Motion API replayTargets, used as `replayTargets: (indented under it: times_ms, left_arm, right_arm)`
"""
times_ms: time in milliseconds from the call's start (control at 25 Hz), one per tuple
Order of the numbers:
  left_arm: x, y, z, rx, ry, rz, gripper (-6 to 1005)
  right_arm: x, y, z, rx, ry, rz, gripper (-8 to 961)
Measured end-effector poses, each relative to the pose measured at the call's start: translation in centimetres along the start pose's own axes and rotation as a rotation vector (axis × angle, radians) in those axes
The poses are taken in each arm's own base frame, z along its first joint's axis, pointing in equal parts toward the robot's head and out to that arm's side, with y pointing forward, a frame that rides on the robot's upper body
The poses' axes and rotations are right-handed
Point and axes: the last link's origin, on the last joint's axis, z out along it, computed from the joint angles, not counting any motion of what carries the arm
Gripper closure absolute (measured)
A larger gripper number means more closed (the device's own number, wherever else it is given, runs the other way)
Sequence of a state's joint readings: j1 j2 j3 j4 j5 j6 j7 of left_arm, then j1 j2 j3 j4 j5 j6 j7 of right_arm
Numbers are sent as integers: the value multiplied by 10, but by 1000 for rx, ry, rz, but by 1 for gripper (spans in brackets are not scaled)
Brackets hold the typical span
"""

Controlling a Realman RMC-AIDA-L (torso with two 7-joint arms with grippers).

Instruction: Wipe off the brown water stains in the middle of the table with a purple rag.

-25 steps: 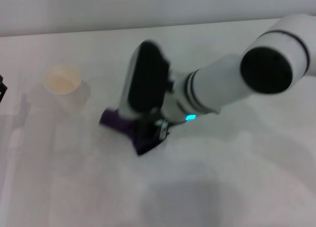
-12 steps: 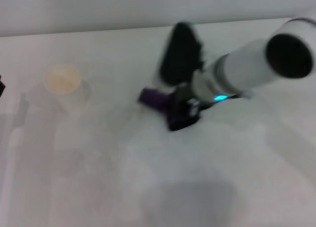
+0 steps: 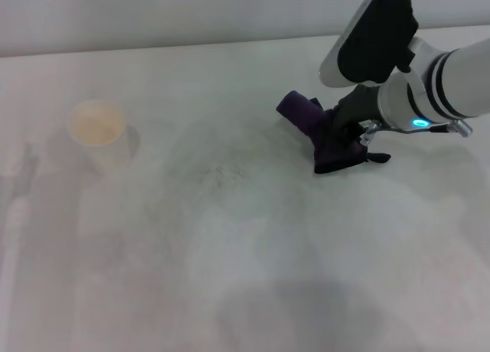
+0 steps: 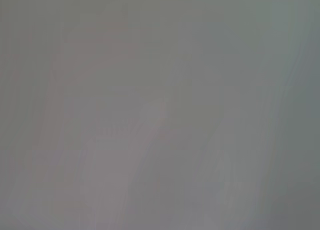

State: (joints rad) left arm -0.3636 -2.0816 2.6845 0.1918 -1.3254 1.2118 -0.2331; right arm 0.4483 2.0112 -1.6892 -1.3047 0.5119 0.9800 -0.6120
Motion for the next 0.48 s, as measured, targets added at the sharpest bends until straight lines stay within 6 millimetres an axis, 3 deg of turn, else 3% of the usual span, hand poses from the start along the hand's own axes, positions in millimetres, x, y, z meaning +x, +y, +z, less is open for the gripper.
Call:
replayTargets:
  times_ms: [200, 320, 480]
  left_arm:
    - [1, 1, 2, -4, 4, 0, 111]
    - [2, 1, 4, -6, 7, 1, 111]
    - [2, -1, 2, 5, 6, 0, 111]
  right_arm:
    - [1, 11, 4, -24, 20, -35, 845]
    - [-1, 12, 3, -24, 16, -38, 634]
    - [-15, 1, -11, 30, -87, -4, 453]
